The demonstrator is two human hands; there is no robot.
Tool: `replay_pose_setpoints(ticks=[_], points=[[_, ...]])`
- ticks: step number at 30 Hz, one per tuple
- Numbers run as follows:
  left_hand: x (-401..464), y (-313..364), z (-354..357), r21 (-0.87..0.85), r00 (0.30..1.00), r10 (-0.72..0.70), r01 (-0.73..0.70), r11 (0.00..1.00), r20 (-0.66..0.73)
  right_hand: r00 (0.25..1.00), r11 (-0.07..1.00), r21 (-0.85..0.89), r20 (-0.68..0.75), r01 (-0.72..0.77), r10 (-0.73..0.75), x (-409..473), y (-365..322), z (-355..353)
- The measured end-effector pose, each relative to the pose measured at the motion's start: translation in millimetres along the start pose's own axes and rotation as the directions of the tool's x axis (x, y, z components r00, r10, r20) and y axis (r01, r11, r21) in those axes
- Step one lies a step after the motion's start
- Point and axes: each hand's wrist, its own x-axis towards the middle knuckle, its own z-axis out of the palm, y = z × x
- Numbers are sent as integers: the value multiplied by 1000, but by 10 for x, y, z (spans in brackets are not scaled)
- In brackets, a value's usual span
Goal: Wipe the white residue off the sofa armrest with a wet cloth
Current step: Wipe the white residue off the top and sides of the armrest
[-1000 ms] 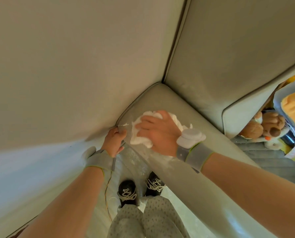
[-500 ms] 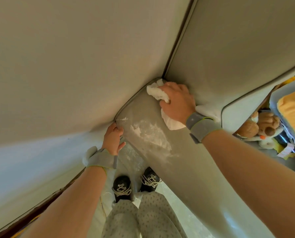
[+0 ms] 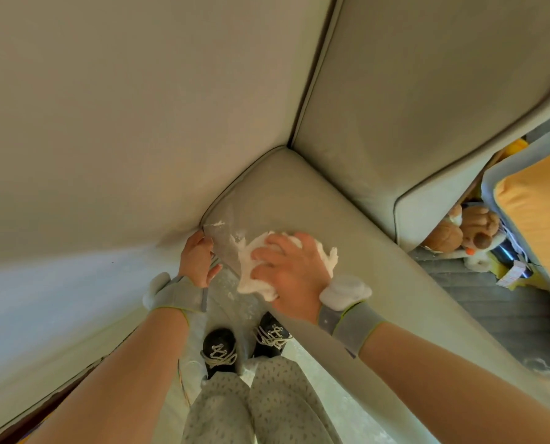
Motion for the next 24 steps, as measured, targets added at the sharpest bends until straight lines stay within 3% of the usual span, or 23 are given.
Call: replay_pose_setpoints(ticks=[4,7,11,13,14,15,17,18,21,24], points=[[9,13,-33,37,1000,3,-3,999,4,960,985,-43,233,169,-155,-124,-262,275],[-21,7,-87,117,1000,28,-29,993,9,938,975,-19,277,221,-207,-145,-417,441],[-43,-73,-167,234,998,61,-64,970,21,975,971,155,100,183,-199,-123,-431,438],[-104,-123,-201,254,997,77,-78,964,16,1000,917,399,-20,6,2,-100,-523,402],[-132,-149,-213,271,996,85,-87,959,17,982,776,613,-7,-147,191,-83,-594,340],[-166,-174,-233,287,996,89,-87,954,8,922,528,804,61,-273,383,-47,-652,262],[-267,-202,-256,225,1000,24,-25,974,8,753,48,930,263,-364,603,7,-712,132],[-318,-211,-268,178,999,-27,19,984,41,671,-111,929,334,-354,662,18,-699,102],[-481,-258,-321,116,975,-118,97,988,187,536,-404,887,458,-225,709,19,-719,-14],[-694,-304,-311,127,915,-119,75,989,386,460,-543,836,515,-83,723,37,-754,-130]])
